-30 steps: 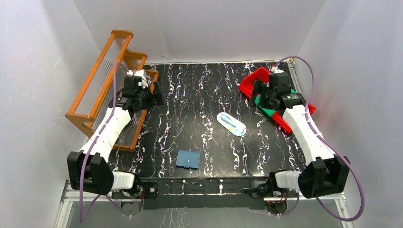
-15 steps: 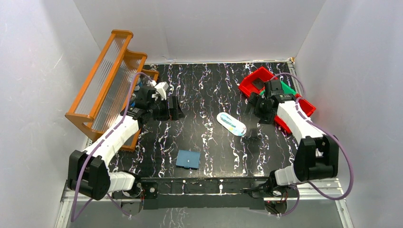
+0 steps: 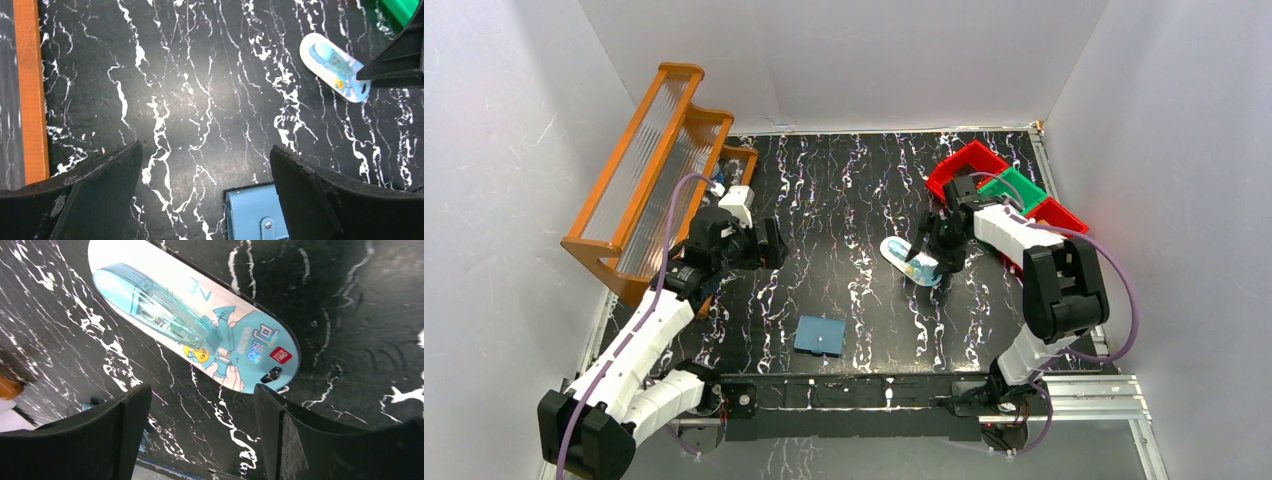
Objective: Take the credit cards out of the card holder
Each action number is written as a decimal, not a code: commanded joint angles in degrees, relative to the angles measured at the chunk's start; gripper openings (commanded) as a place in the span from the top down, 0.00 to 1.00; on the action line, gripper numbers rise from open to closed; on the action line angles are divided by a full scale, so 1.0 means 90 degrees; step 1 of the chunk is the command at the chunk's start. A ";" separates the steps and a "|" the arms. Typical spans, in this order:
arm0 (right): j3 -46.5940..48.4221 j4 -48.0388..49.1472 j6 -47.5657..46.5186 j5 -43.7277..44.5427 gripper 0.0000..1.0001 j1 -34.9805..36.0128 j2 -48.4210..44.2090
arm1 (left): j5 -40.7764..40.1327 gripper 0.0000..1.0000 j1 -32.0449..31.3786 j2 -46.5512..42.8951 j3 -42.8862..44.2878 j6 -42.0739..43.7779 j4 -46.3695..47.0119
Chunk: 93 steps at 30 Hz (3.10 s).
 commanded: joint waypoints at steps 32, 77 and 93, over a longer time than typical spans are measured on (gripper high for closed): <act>0.5431 0.0844 -0.0301 -0.2246 0.21 0.2666 0.3620 | -0.0782 0.02 -0.0033 -0.0494 -0.0485 0.0356 -0.0054; 0.4143 -0.0875 0.0499 0.3512 0.03 -0.1091 0.2325 | 0.0320 0.02 -0.0032 0.0379 -0.0389 0.0311 0.0106; 0.4639 -0.1219 0.0621 0.3465 0.07 -0.1094 0.3094 | 0.0406 0.02 -0.0031 0.0484 -0.0367 0.0291 0.0099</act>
